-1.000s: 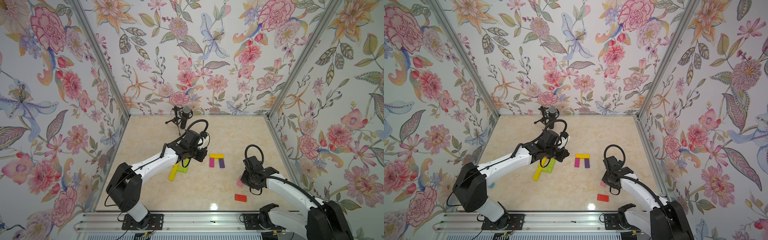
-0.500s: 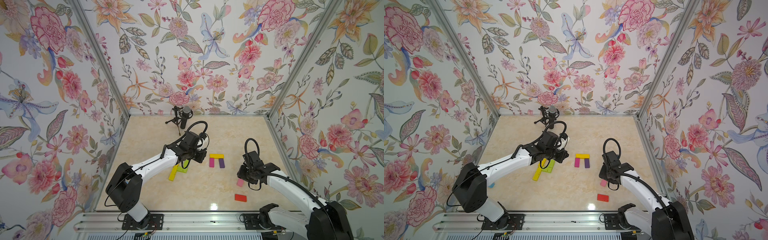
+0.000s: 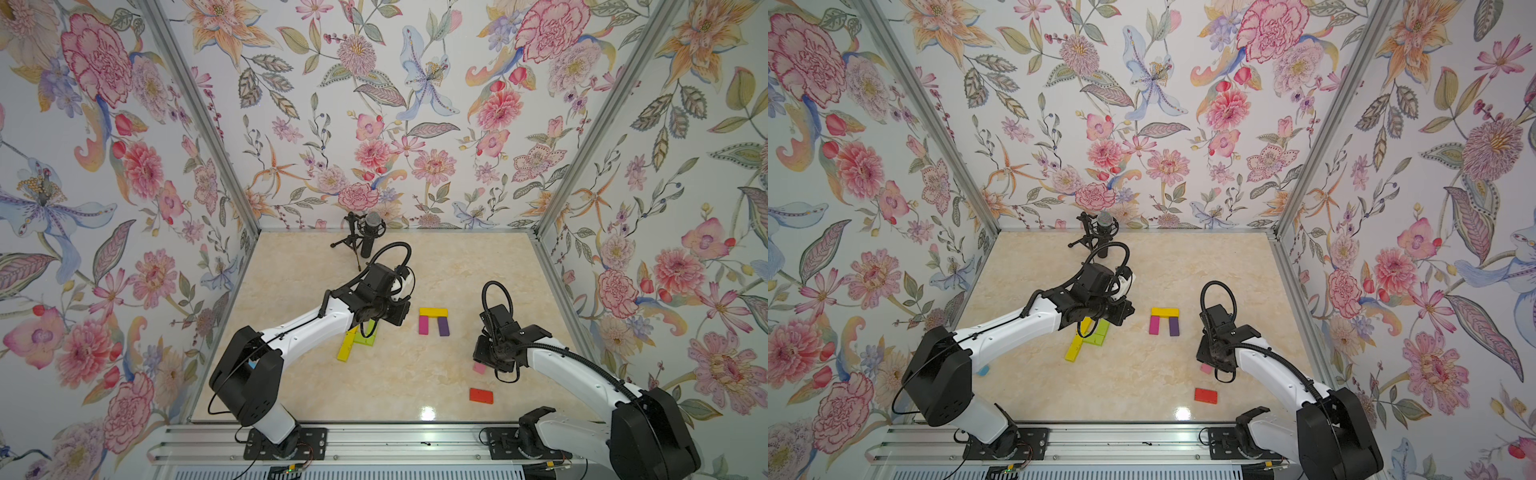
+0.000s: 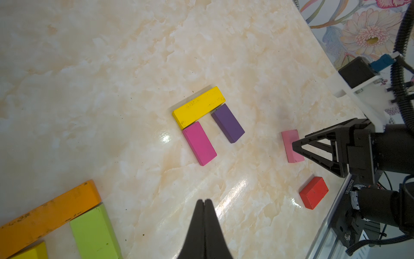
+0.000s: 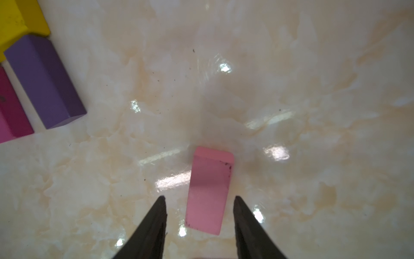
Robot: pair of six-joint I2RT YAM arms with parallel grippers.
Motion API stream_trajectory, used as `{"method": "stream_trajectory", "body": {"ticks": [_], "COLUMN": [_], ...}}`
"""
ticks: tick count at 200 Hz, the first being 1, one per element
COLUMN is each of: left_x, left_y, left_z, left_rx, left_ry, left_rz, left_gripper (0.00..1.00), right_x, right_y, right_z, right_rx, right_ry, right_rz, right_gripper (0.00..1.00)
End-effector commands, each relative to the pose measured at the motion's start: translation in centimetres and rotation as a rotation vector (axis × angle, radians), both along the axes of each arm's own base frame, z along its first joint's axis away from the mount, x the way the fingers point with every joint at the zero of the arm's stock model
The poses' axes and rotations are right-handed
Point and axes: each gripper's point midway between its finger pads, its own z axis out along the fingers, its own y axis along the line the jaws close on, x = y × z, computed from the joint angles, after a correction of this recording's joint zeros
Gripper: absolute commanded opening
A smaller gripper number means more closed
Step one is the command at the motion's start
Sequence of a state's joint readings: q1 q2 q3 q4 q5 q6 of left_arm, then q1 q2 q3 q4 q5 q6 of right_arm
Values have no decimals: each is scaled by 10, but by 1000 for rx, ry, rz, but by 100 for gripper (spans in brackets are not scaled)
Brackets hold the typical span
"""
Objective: Assemble the letter p with building blocks
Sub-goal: Move the building block to the center of the board, then assemble the building block at the center of the board.
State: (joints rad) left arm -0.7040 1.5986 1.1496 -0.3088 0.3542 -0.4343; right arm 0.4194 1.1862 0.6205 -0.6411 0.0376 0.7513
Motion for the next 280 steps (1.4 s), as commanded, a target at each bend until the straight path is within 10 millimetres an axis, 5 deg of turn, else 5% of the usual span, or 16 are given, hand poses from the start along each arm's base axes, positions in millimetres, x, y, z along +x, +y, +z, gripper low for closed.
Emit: {"method": "stream_trajectory", "body": {"ticks": [1,36,50,107,134,212,280], "left_x": [7,8,8,9,5,-3,-4], "left_y": [9,14,18,32,32,28,18], "left_z": [6,0,15,20,22,18,14], "left_rx": [-8,1,-21,-33,-52,-96,-86], "left_ry": [-26,-17,-45,-58,-55,-41,-31], "left_rz": [34,46,53,86,83,77,50], "left_gripper": [0,0,0,0,0,0,0], "right_x": [-6,-5,-4,0,3,27,21], "right_y": [-5,-2,-2,-1,3,27,21], "right_z": [-8,-26,-32,-35,-36,-38,-26], "right_rx": [-33,-15,-15,52,97,241,272], "right_ry": [25,44,47,17,10,-69,-124], "right_rz": [-5,-11,-22,-121,-186,-333,-357], "right_gripper": [48,48,46,13,10,21,49]}}
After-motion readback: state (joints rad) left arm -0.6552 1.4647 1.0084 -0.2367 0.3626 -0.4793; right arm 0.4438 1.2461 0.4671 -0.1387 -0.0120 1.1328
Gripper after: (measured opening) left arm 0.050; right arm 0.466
